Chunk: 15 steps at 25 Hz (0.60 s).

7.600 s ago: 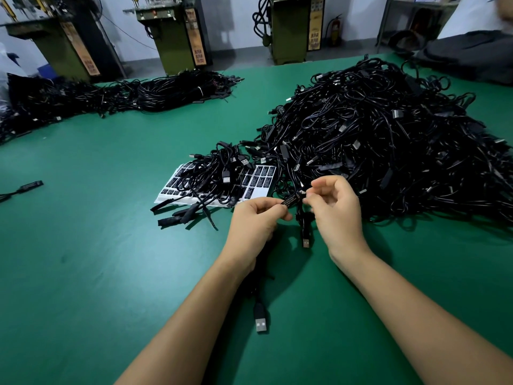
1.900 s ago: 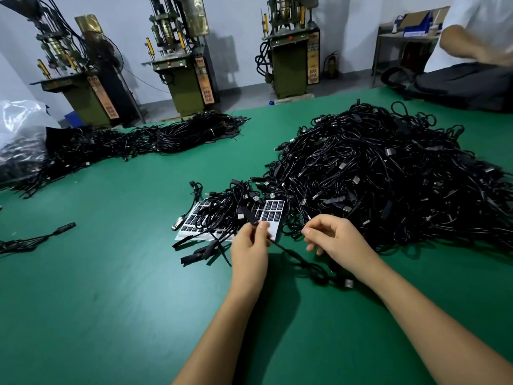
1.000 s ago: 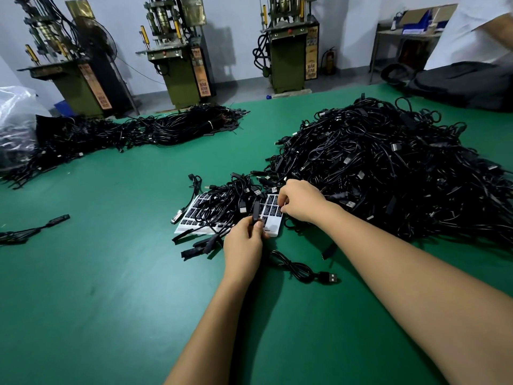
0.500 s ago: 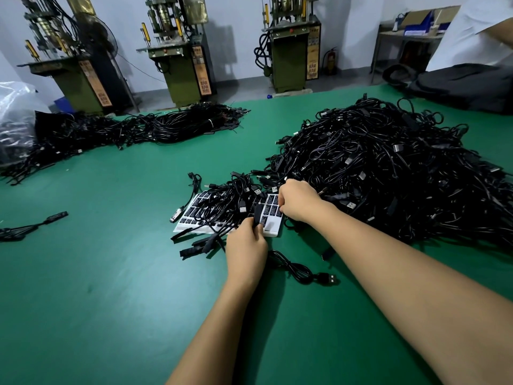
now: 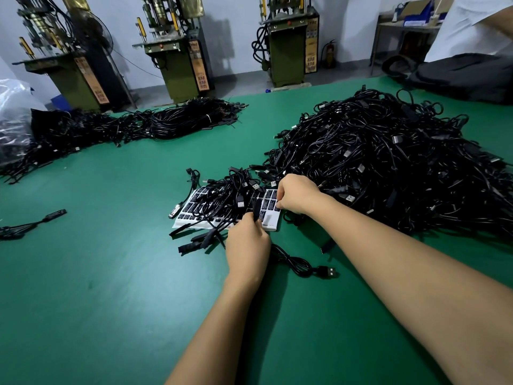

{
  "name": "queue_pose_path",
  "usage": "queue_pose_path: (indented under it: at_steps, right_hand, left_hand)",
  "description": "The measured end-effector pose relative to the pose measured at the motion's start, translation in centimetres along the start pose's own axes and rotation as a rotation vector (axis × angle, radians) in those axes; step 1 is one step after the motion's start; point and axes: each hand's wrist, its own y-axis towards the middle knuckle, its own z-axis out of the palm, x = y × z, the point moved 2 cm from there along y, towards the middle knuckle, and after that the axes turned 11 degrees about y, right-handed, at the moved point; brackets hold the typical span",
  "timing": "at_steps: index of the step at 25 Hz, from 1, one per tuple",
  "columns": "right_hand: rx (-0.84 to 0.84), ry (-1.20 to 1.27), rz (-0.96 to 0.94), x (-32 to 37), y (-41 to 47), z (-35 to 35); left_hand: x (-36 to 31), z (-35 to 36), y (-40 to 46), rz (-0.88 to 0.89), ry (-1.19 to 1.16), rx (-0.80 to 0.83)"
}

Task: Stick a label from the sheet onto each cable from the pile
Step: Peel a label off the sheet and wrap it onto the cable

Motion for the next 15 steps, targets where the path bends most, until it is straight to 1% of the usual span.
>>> queue_pose_path:
  at_steps: [3, 9, 12, 15]
  right_hand:
    - [0.003, 0.025, 0.031, -0.2, 0.2, 0.2]
    - [0.018, 0.046, 0.053, -0.4, 0.4, 0.7]
    - [0.004, 0.092, -0.003, -0.4, -0.3, 0.4]
    - [-0.012, 0.091, -0.128, 0.9, -1.5, 0.7]
  left_hand:
    - [-0.1, 0.0, -0.2, -0.029, 0.058, -0.014]
    - [0.0, -0.1, -0.4, -0.035, 0.06, -0.025]
    - [0.1, -0.2, -0.1, -0.042, 0.018, -0.013]
    - [0.5, -0.3, 0.4, -0.076, -0.065, 0.001]
